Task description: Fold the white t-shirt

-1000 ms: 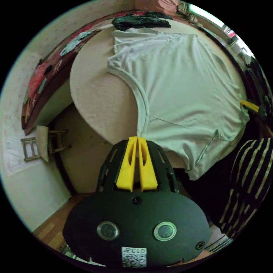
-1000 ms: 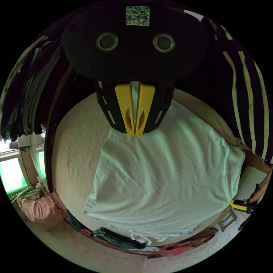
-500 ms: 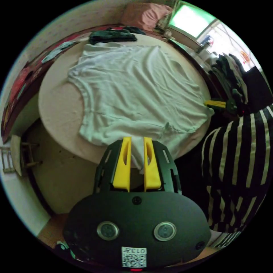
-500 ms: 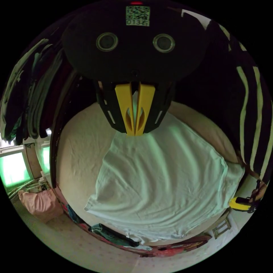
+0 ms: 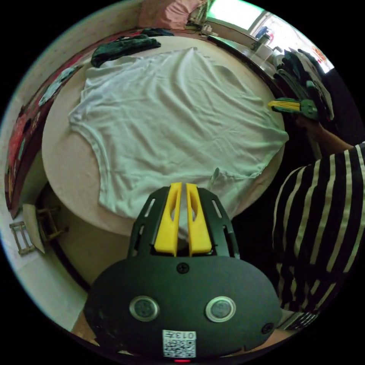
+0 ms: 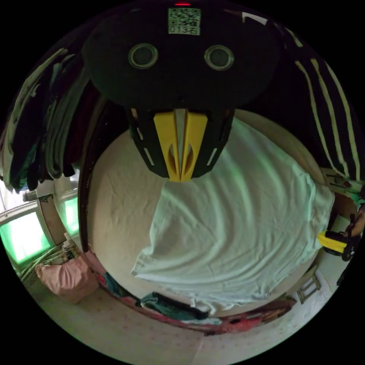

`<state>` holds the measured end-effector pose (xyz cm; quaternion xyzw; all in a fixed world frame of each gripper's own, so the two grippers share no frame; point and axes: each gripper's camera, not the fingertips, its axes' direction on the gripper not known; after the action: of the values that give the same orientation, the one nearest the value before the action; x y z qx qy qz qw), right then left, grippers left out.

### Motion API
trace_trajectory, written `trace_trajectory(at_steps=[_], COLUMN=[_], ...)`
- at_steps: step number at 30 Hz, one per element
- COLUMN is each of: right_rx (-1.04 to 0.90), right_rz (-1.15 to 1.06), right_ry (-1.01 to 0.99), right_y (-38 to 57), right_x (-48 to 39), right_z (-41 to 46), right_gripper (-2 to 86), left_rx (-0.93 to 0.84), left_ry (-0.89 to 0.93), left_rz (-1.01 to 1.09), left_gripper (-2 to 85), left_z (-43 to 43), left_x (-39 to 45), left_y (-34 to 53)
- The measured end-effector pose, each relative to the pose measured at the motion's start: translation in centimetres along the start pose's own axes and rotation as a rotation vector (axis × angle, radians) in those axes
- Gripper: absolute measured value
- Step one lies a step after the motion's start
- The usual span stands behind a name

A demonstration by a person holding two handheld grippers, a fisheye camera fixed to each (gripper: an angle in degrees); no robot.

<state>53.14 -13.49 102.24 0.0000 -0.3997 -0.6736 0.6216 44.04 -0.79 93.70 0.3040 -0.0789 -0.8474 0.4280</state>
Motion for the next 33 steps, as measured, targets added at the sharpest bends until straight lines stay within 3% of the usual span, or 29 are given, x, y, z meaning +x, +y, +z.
trace_trajectory(at_steps=[3,9,14,17,22,26,28,31,33], right_rx=[-0.129,-0.117,0.098,0.129,0.04,-0.024,0.06,0.094,0.103], right_rz=[-0.033,-0.094,0.104,0.147,0.177,0.117,0.097,0.268,0.299], right_ry=[-0.019,0.05,0.054,-0.046,-0.215,-0.175,-0.1,0.105,0.034], right_y=[0.1,4.7,0.7,-3.3,-7.0,-7.0,-6.1,-4.2,-3.5], right_x=[-0.3,-0.1,5.4,8.4,10.6,10.4,10.6,12.4,13.6], right_z=[1.8,0.8,-0.8,0.5,3.9,4.8,3.4,2.9,2.9], right_gripper=[0.0,0.3,1.8,5.1,5.3,2.6,1.6,0.8,0.5], left_rx=[-0.074,-0.06,0.002,-0.028,-0.039,-0.068,-0.108,-0.111,-0.116], left_ry=[0.016,0.003,0.067,0.099,0.133,0.136,0.137,0.157,0.182], left_rz=[0.063,0.119,0.319,0.467,0.514,0.519,0.527,0.511,0.485], left_gripper=[0.0,0.1,0.3,0.2,0.0,-0.1,-0.2,-0.2,-0.2], left_z=[1.1,1.0,0.5,1.3,1.9,2.2,2.6,2.8,2.9], left_x=[1.6,3.9,7.9,11.0,13.0,13.3,13.4,13.1,12.9], left_y=[-2.7,-3.9,-10.1,-13.6,-16.5,-17.3,-17.1,-16.3,-16.1])
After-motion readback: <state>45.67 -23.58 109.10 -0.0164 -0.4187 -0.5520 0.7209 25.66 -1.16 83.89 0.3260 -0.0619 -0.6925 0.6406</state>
